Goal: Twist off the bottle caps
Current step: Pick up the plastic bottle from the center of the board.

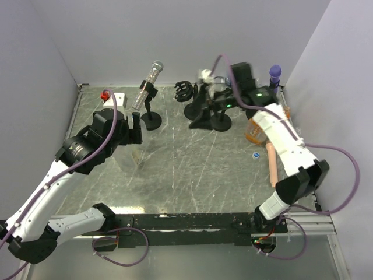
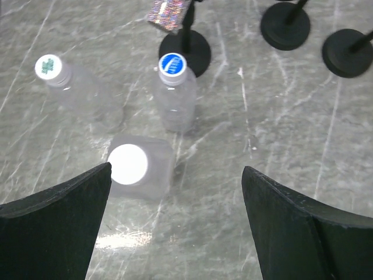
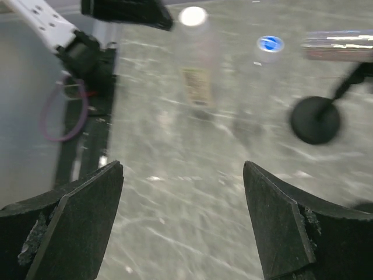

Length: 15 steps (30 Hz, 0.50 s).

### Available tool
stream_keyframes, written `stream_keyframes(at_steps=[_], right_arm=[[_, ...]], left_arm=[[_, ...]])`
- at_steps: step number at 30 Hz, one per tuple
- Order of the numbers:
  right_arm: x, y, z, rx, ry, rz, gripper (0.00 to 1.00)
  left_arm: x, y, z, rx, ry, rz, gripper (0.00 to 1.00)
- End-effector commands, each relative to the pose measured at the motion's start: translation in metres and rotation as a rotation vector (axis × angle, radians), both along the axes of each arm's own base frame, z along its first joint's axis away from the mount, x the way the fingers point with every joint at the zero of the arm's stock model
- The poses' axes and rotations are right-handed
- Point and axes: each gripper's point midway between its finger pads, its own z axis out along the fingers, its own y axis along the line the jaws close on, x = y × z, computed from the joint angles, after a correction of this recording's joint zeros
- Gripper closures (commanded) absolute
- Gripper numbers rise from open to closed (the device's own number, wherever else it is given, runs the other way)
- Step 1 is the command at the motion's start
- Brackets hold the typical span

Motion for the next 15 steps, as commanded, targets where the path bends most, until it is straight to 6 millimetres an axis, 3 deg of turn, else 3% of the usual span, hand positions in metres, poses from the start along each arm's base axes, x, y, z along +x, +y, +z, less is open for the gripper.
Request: stream_keyframes(at_steps=[1,6,8,11,15], right_arm=[[0.001,0.064,-0.014,0.008,0.117,0.018,0.11],[0.035,0.146,-0.039,-0.075,0.219,-0.175,0.15],[0.045,0.17,-0.04,-0.079,0.23,-0.244,0.14],[0.054,0.194,-0.051,-0.074,0.196,-0.354,0.12],[0.073,0.202,-0.059,-0.076,0.165,-0.502,0.11]], left_arm=[[-0.001,0.018,0.009,-0.033,-0.037,0.085,0.03],[-0.013,0.028,0.026,-0.111,-0.112,0.104,0.04],[-0.02,0.034,0.031,-0.145,-0.144,0.111,0.03],[-0.029,0.04,0.034,-0.169,-0.165,0.114,0.03],[-0.037,0.046,0.037,-0.171,-0.188,0.109,0.04]])
